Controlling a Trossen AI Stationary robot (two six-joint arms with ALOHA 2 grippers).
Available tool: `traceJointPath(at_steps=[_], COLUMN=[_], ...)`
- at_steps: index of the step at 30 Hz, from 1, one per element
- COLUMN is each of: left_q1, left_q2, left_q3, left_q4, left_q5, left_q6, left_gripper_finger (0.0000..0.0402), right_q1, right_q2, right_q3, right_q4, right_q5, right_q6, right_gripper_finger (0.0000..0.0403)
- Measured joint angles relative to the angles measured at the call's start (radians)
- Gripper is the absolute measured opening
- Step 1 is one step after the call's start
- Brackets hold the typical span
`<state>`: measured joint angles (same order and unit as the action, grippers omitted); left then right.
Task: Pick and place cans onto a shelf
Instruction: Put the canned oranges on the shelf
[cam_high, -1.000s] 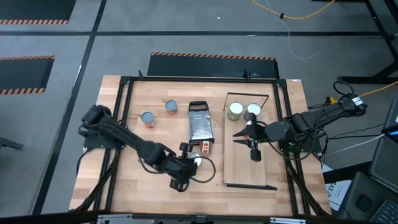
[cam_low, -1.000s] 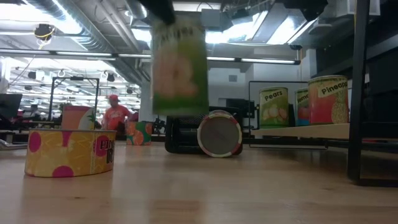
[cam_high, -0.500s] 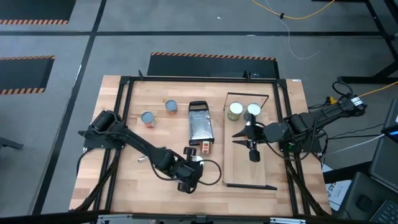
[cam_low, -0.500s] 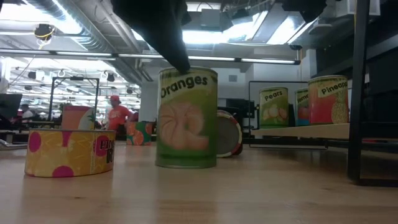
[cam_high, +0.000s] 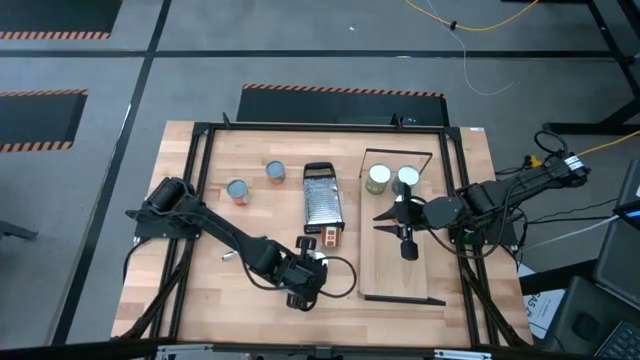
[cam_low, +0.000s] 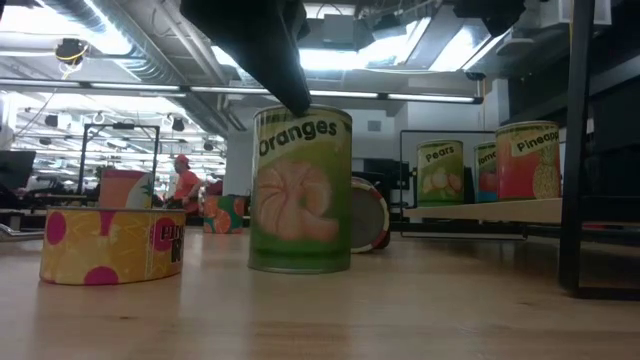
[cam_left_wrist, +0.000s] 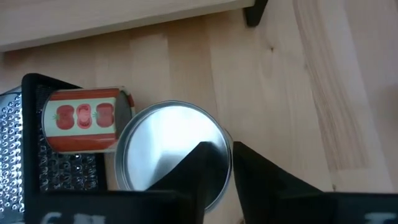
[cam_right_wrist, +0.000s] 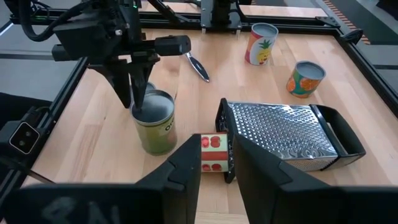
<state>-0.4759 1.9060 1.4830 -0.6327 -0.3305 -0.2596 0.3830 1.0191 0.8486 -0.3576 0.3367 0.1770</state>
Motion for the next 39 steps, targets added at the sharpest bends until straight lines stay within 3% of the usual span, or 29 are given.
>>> traceJointPath(at_steps=[11,16,21,26,32,39], left_q1=[0.0,-0.004,-0.012,-0.042,-0.105,-0.175], left_q2=[-0.002,-0.031,-0.128,-0.28,-0.47,-0.637], left_q3=[0.064,0.168,0.214,0.209,0.067,-0.223], left_q4=[-0.028,-0.138,-0.241,-0.361,-0.363,-0.224], left_q5=[0.0,-0.008,-0.106,-0.249,-0.321,-0.346], left_q6=[0.009,0.105,0.124,0.09,-0.008,-0.139], left_gripper_finger=[0.0074,0.0073,0.0071,0.0071,0.0071,0.0071], right_q1=[0.0,0.0,0.0,0.0,0.0,0.0], right_q2=[0.001,0.056,0.166,0.288,0.442,0.607], right_q3=[0.0,0.0,0.001,0.001,0.002,0.16], right_q4=[0.127,0.306,0.502,0.63,0.747,0.632], right_q5=[-0.005,-0.1,-0.199,-0.209,-0.259,-0.284], right_q6=[-0.007,-0.086,-0.184,-0.182,-0.186,-0.26], right_gripper_finger=[0.0097,0.0097,0.0097,0.0096,0.0096,0.0096])
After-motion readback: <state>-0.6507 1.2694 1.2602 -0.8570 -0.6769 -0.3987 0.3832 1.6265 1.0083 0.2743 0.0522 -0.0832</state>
